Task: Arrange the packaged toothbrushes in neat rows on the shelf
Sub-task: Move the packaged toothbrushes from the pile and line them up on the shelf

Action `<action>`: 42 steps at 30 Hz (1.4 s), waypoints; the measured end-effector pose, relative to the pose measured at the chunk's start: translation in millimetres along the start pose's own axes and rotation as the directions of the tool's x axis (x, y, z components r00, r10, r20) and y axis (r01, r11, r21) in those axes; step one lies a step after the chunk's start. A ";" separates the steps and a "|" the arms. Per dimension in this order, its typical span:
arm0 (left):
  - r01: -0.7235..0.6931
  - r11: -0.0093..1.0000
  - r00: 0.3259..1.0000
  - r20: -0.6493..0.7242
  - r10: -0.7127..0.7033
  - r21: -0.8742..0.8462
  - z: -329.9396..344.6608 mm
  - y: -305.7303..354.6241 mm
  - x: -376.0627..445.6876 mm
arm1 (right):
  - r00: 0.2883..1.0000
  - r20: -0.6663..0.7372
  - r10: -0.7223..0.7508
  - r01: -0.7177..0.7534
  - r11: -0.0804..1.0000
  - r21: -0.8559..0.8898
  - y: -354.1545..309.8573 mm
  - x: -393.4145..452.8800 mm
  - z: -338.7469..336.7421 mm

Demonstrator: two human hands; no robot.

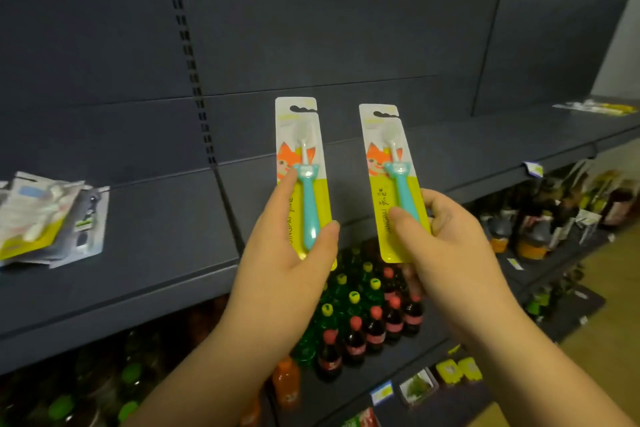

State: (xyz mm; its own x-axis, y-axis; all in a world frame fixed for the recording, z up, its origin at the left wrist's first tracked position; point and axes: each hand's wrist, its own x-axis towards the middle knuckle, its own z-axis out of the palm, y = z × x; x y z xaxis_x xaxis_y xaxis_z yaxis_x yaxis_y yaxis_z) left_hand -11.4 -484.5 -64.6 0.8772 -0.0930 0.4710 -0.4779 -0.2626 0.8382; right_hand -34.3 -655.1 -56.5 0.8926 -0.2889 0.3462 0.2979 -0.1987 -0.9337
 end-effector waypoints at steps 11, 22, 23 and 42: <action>-0.023 0.999 0.995 0.099 0.026 -0.037 182.6 54.6 4.7 | 0.995 -0.062 0.077 -0.077 0.997 -0.002 34.0 20.1 -185.7; -0.050 0.996 0.968 0.242 0.065 -0.069 329.8 62.5 51.6 | 0.978 -0.178 0.110 -0.120 0.992 -0.050 83.6 78.4 -302.1; -0.053 0.995 0.966 0.248 0.073 -0.084 342.9 62.3 58.7 | 0.977 -0.189 0.101 -0.114 0.992 -0.057 87.5 87.6 -312.0; 0.024 0.976 0.919 0.388 0.063 -0.216 611.0 66.4 189.8 | 0.934 -0.328 0.140 -0.180 0.979 -0.094 176.4 237.3 -520.5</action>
State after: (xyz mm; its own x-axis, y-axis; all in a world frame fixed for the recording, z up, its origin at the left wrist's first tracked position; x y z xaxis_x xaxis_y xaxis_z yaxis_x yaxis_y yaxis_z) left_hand 151.3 -1106.5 -87.4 0.7940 -0.4749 0.3795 -0.4553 -0.0510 0.8889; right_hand 53.8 -1246.2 -91.5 0.7643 -0.6051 0.2228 0.0995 -0.2307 -0.9679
